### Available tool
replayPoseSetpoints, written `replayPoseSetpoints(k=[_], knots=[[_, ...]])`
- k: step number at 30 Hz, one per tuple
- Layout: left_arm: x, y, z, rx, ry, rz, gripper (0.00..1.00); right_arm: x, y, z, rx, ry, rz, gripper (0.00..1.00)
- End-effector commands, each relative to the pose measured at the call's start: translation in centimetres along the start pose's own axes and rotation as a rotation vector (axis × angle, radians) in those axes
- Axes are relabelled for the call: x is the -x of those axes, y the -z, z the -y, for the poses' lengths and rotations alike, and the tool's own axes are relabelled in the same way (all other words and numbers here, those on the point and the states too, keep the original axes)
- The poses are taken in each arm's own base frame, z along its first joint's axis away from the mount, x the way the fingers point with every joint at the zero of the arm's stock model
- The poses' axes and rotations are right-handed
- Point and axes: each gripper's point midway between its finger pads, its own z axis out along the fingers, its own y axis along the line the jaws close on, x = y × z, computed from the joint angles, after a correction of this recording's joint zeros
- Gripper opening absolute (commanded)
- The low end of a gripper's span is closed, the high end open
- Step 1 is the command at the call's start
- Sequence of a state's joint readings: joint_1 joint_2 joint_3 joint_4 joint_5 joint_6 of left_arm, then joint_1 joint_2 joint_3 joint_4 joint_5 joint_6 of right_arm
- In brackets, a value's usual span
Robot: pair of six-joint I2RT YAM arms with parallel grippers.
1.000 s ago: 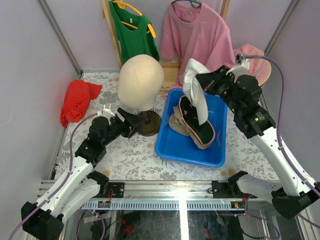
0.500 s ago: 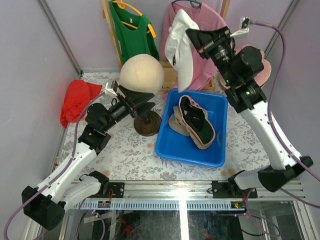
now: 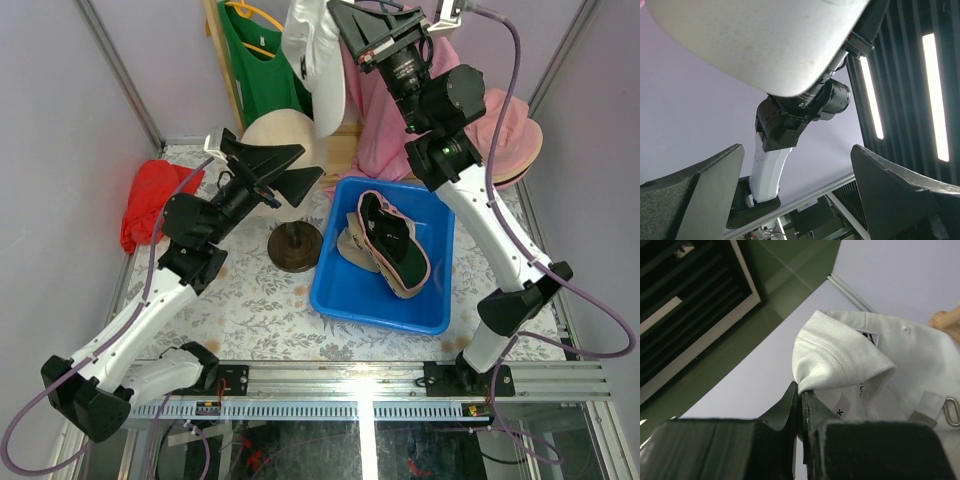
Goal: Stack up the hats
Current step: Place the hat on the hat stand.
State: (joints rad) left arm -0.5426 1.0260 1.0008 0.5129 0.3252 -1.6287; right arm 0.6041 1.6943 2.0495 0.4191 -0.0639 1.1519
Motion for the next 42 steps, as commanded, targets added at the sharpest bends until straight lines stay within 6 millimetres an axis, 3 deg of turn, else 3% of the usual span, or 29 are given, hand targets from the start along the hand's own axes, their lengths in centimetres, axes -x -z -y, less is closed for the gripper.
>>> replayPoseSetpoints(k=[1,8,10,14,19,21,23,29,37,42], knots=[[0.3,-0.8,3.3,-0.1,0.023,0.053,0.88,2.4,-0.4,-7.7,0.212,-0.061,0.111,0.0],[2.0,-2.2,4.6,-0.148,0.022,0.199,0.91,0.1,-0.8,-9.2,0.259,-0.134,0.113,0.0],[2.7,-2.2,5.4,-0.166,0.01,0.264,1.0,-0.6,-0.6,-9.3,0.263,-0.148,0.113,0.0],[4.5,-1.4,7.2,-0.21,-0.04,0.399,0.99,-1.6,-0.1,-9.8,0.275,-0.168,0.112,0.0],[5.8,-0.2,9.1,-0.249,-0.09,0.489,0.92,-1.4,1.0,-9.8,0.27,-0.159,0.115,0.0],[5.8,0.1,10.0,-0.27,-0.114,0.501,0.84,-1.9,1.2,-9.2,0.26,-0.158,0.105,0.0],[6.0,0.5,10.3,-0.277,-0.133,0.521,0.71,-1.2,2.1,-10.2,0.27,-0.159,0.109,0.0],[7.2,2.5,10.4,-0.269,-0.236,0.621,0.5,-1.5,3.3,-9.8,0.255,-0.144,0.086,0.0],[9.0,3.5,8.7,-0.212,-0.36,0.666,0.45,-1.3,3.9,-6.6,0.223,-0.193,0.051,0.0],[10.6,3.2,6.9,-0.188,-0.355,0.633,0.44,-1.3,3.9,-6.1,0.246,-0.229,0.03,0.0]])
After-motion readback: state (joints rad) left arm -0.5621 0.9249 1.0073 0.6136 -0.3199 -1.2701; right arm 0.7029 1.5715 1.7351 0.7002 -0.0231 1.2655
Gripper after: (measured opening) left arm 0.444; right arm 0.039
